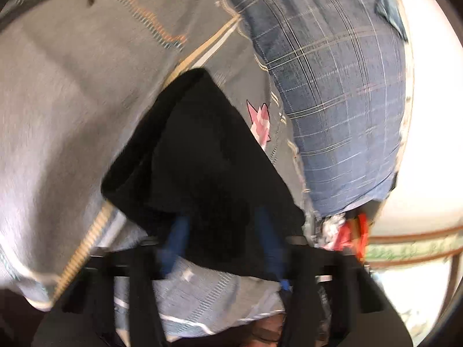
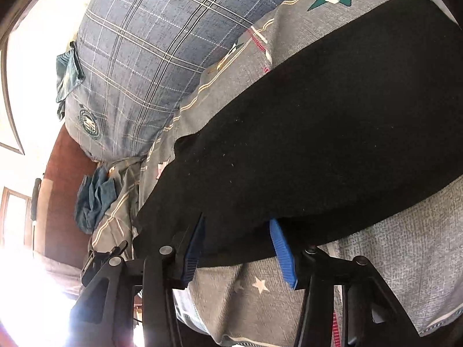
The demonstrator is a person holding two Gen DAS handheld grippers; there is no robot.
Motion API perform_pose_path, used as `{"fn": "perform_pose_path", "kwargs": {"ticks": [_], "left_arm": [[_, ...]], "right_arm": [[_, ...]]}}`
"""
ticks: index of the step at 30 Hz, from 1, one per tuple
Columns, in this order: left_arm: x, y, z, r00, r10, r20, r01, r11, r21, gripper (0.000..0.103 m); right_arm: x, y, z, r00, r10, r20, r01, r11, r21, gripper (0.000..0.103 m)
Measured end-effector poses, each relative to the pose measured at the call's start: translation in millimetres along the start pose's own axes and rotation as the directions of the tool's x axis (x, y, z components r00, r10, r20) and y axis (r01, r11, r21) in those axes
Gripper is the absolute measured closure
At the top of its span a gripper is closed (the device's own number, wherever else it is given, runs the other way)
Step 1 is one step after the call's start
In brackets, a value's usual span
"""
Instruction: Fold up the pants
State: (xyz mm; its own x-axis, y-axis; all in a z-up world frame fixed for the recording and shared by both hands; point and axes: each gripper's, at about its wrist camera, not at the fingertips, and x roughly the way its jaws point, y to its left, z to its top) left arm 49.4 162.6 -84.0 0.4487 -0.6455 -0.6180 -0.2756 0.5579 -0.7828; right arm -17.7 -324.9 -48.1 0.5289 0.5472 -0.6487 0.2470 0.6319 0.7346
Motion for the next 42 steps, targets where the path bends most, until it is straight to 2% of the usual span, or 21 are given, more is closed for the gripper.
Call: {"fn": "perform_pose_path", "kwargs": {"ticks": [2,3,8,11,14,17,19,21,23,24,25,27,30,33,35,36,37,38,39,41,42], "left_arm": [[0.2,-4.4,4.8,1.0,-0.006,-0.02,0.006,1.0,0.022,0.092],[-3.4,-6.2,5.5,1.0,-0.003,-0.014,0.004,0.999,0.032,0.093],[-21.4,-9.4,-3.3,0.999,0.032,0.005,-0.032,0.992,0.126,0.094],[-0.7,14.9,-1.1,0.994,0.102,-0.035,-0.099,0.991,0.085,0.094],[-1.6,29.7,0.9,0.998,0.027,-0.058,-0.025,0.999,0.026,0.092],[-18.4,20.2,-1.9,0.996,0.035,-0.083,-0.027,0.995,0.096,0.089],[-36.8,11.4,-6.3,0.996,0.023,-0.089,-0.007,0.985,0.172,0.089],[-53.6,4.5,-7.4,0.998,-0.015,-0.067,0.028,0.979,0.203,0.087],[-62.8,-10.7,2.3,1.0,-0.014,-0.014,0.017,0.97,0.243,0.072],[-61.4,-19.3,8.1,1.0,-0.007,0.007,0.005,0.962,0.272,0.052],[-56.4,-27.4,15.1,0.999,0.01,0.031,-0.019,0.955,0.297,0.038],[-36.8,-35.8,31.4,0.996,0.069,0.055,-0.083,0.948,0.306,0.036],[-2.9,-30.7,46.1,0.995,0.097,-0.03,-0.087,0.966,0.245,0.036],[12.8,-17.3,51.5,0.991,0.125,-0.055,-0.112,0.973,0.201,0.037],[17.8,-16.4,52.6,0.991,0.116,-0.07,-0.103,0.98,0.171,0.039],[16.4,-19.3,53.3,0.992,0.105,-0.07,-0.091,0.981,0.173,0.05],[14.7,-23.2,52.7,0.994,0.085,-0.071,-0.07,0.98,0.188,0.067],[14.4,-27.8,52.5,0.995,0.069,-0.073,-0.053,0.977,0.206,0.073],[17.3,-30.6,53.0,0.995,0.075,-0.067,-0.059,0.975,0.215,0.075],[29.8,-29.1,58.3,0.988,0.141,-0.054,-0.127,0.969,0.214,0.077],[37.8,-27.1,61.0,0.984,0.167,-0.065,-0.15,0.966,0.21,0.087]], "right_arm": [[0.8,0.3,0.3,1.0,0.0,0.012,0.0,1.0,0.0,0.074],[-0.1,-0.3,0.6,1.0,0.0,0.015,0.0,1.0,-0.002,0.096],[-20.9,10.5,-6.8,0.997,0.04,0.062,-0.036,0.998,-0.058,0.097],[-17.4,3.4,-14.4,1.0,0.02,0.024,-0.018,0.998,-0.067,0.098],[-1.8,-11.2,-19.0,0.999,-0.031,-0.03,0.03,0.998,-0.048,0.097],[-9.9,-4.5,-19.0,0.998,-0.039,-0.046,0.035,0.996,-0.078,0.092],[-23.4,9.4,-19.3,0.996,-0.075,-0.057,0.066,0.986,-0.154,0.092],[-42.3,29.3,-19.6,0.995,-0.096,-0.021,0.087,0.963,-0.254,0.091],[-58.3,53.5,-13.7,0.992,-0.112,0.052,0.124,0.926,-0.356,0.084],[-59.8,63.2,-8.0,0.991,-0.109,0.075,0.13,0.912,-0.389,0.068],[-57.7,73.0,0.9,0.99,-0.101,0.094,0.131,0.9,-0.416,0.052],[-39.5,94.7,20.9,0.99,-0.084,0.117,0.129,0.884,-0.449,0.047],[-0.8,113.1,45.6,0.993,-0.094,0.072,0.117,0.883,-0.455,0.047],[44.8,120.3,56.4,0.987,-0.16,0.002,0.142,0.868,-0.475,0.047],[74.4,120.4,56.9,0.973,-0.225,-0.047,0.171,0.845,-0.507,0.047],[84.3,119.4,55.0,0.966,-0.253,-0.054,0.188,0.83,-0.525,0.06],[92.9,123.3,53.9,0.96,-0.273,-0.066,0.191,0.808,-0.557,0.099],[91.8,125.1,51.4,0.96,-0.272,-0.061,0.188,0.795,-0.577,0.097],[85.5,133.5,49.2,0.966,-0.258,-0.009,0.2,0.771,-0.604,0.097],[83.1,138.5,47.8,0.965,-0.256,0.048,0.229,0.744,-0.628,0.098],[89.8,134.2,49.7,0.957,-0.286,0.041,0.248,0.74,-0.626,0.098]]}}
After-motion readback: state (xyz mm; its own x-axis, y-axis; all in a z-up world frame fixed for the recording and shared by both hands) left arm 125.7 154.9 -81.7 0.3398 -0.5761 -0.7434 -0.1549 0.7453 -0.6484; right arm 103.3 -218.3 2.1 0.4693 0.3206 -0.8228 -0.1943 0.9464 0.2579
